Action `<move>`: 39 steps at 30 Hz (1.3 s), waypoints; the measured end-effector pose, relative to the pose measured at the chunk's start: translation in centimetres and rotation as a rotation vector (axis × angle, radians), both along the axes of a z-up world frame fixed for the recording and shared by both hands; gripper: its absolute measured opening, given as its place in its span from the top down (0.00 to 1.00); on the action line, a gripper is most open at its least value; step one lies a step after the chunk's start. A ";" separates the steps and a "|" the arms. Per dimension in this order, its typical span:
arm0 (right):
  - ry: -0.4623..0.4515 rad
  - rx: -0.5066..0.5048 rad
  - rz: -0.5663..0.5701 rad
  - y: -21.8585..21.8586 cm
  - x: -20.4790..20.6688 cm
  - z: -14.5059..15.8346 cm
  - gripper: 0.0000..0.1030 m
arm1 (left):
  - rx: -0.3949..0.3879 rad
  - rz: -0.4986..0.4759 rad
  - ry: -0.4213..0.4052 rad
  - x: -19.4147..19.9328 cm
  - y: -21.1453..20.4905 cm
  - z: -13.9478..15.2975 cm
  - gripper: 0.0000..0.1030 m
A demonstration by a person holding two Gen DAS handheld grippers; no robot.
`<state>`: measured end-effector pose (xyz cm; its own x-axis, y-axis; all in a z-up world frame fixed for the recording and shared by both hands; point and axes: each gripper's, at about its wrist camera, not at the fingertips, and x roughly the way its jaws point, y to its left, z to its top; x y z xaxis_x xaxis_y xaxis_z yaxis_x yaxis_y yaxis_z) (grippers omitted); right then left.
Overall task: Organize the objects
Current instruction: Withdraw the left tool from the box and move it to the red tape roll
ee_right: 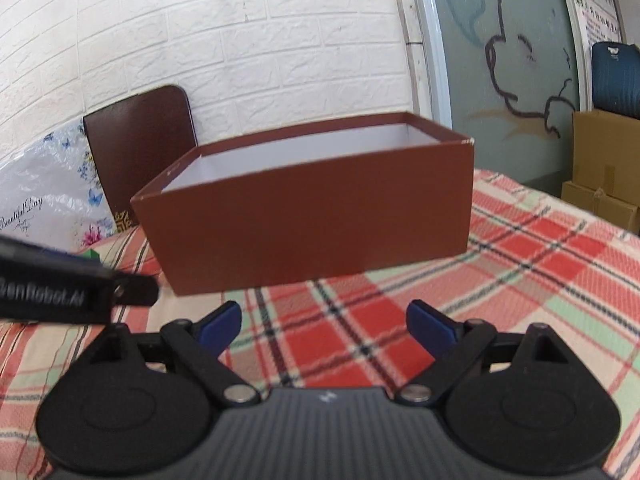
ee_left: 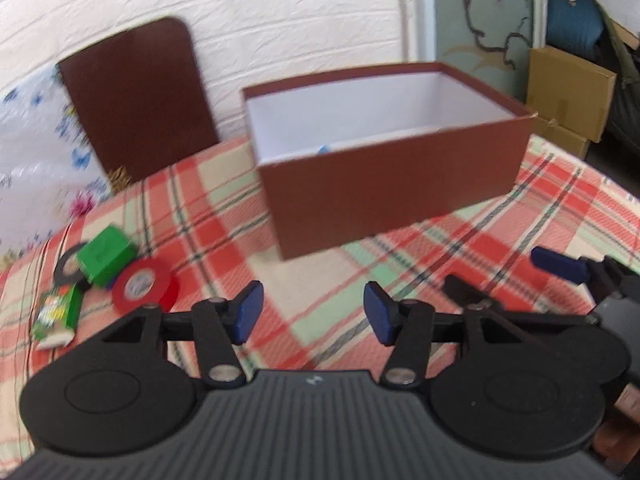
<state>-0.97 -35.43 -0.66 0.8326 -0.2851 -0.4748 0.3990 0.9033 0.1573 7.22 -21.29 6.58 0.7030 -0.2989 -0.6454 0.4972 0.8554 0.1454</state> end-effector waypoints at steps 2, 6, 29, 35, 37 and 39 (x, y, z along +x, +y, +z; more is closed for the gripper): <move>0.002 -0.011 0.005 0.6 0.0 -0.1 0.13 | 0.016 0.034 0.010 0.0 1.4 -0.6 0.44; 0.042 -0.041 0.037 2.3 0.6 -0.5 0.15 | 0.019 0.093 0.032 0.0 4.2 -1.5 0.44; 0.181 -0.195 0.324 13.4 3.6 -1.4 0.26 | 0.012 0.286 0.028 0.5 15.0 -5.6 0.32; 0.184 -0.209 0.361 14.8 4.1 -1.3 0.26 | 0.014 0.302 -0.001 0.8 15.9 -5.9 0.30; 0.184 -0.207 0.371 15.1 4.3 -1.4 0.26 | 0.017 0.307 -0.008 1.0 16.2 -5.9 0.29; 0.185 -0.205 0.381 15.4 4.5 -1.4 0.26 | 0.016 0.312 -0.013 1.1 16.5 -6.0 0.29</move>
